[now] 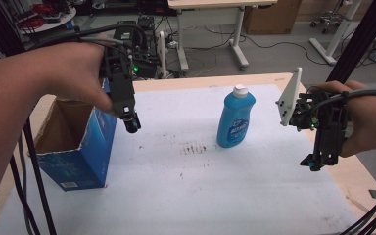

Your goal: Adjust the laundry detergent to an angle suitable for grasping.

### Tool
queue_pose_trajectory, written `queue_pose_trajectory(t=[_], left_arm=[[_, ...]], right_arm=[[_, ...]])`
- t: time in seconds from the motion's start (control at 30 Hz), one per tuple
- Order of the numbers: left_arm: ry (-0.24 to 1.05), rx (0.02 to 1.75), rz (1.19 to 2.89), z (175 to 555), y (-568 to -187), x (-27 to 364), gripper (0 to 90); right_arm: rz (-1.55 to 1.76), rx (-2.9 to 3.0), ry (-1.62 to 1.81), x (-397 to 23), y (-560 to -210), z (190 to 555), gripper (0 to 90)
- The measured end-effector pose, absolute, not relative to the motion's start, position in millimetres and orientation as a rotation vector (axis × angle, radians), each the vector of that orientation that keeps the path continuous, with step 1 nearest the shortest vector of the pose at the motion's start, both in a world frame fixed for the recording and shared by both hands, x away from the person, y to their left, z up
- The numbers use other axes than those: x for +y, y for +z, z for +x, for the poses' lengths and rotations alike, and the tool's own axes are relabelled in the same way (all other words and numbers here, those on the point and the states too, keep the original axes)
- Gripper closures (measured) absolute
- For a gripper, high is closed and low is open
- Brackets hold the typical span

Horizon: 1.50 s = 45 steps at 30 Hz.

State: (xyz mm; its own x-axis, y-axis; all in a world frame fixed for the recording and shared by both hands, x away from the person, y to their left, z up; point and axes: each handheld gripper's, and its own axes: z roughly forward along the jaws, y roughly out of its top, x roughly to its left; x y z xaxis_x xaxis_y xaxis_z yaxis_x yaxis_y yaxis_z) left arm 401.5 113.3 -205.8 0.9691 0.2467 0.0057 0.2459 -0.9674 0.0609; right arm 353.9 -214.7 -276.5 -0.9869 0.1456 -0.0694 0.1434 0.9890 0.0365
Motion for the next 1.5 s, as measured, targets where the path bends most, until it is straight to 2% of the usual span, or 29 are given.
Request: queue_pose_trajectory(t=[0.23, 0.4, 0.97, 1.5], left_arm=[[0.109, 0.465, 2.979, 407, -201, 96, 1.7], [0.037, 0.445, 2.942, 409, -201, 86, 1.7], [0.038, 0.465, 2.899, 424, -223, 45, 1.7], [0.019, 0.551, 2.717, 442, -240, 8, 1.7]], right_arm=[[0.267, 3.055, 0.081, -232, -283, 351, 1.2], [0.298, 3.042, 0.095, -238, -285, 349, 1.3], [0.342, 3.047, 0.117, -253, -298, 348, 1.3], [0.364, 3.055, 0.118, -263, -304, 347, 1.2]])
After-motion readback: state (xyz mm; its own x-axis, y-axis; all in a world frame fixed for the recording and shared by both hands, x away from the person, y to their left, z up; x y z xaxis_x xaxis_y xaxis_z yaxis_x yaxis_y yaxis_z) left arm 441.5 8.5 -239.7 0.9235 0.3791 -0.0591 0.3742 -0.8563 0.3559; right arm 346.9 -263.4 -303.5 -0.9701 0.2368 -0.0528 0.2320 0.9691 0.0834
